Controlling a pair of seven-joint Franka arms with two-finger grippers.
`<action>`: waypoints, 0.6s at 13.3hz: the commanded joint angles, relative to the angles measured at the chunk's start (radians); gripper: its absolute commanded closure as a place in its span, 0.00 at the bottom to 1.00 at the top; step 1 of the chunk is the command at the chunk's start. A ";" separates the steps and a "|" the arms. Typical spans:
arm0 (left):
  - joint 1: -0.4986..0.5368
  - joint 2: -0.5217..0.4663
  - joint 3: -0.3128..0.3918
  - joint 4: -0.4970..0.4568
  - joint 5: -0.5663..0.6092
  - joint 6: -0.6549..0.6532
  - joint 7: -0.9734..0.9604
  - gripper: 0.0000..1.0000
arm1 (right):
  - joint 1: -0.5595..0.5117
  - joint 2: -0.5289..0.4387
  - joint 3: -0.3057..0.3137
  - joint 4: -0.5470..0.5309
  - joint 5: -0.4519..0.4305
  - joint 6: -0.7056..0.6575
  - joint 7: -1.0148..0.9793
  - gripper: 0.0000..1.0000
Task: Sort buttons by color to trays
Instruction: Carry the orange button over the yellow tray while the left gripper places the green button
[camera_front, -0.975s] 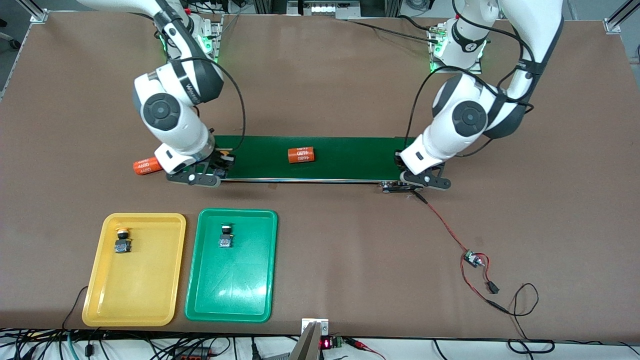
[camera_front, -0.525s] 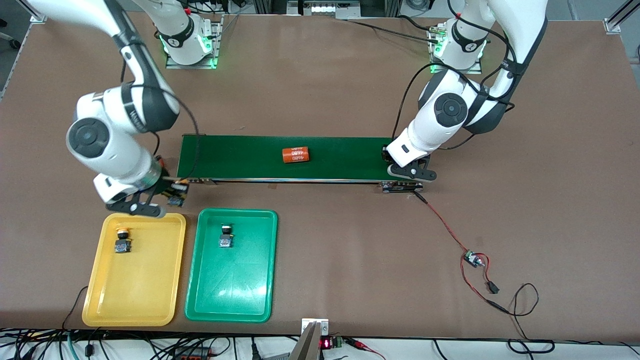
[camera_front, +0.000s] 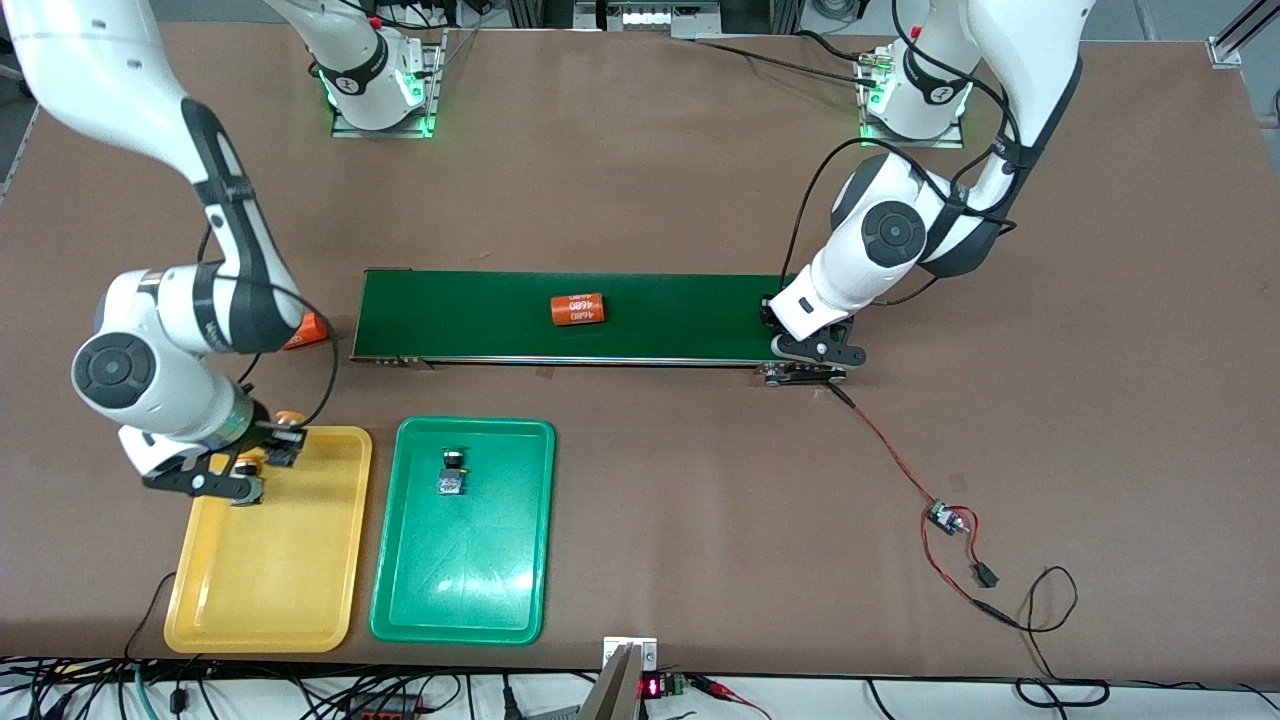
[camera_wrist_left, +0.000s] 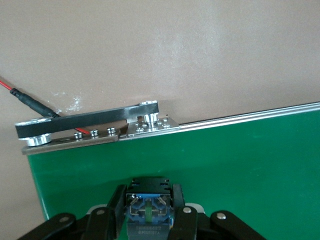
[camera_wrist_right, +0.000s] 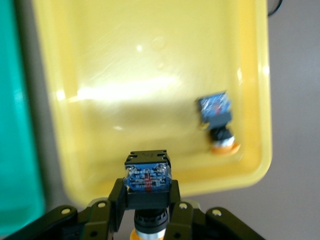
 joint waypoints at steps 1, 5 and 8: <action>-0.001 0.000 0.012 0.003 0.009 0.010 -0.004 0.31 | 0.003 0.055 -0.016 0.044 -0.007 0.053 -0.036 0.88; 0.002 -0.022 0.010 0.008 0.009 0.001 -0.007 0.00 | 0.000 0.104 -0.018 0.046 -0.007 0.157 -0.034 0.87; 0.014 -0.100 0.010 0.008 0.009 -0.040 -0.007 0.00 | 0.001 0.122 -0.018 0.044 -0.005 0.187 -0.025 0.73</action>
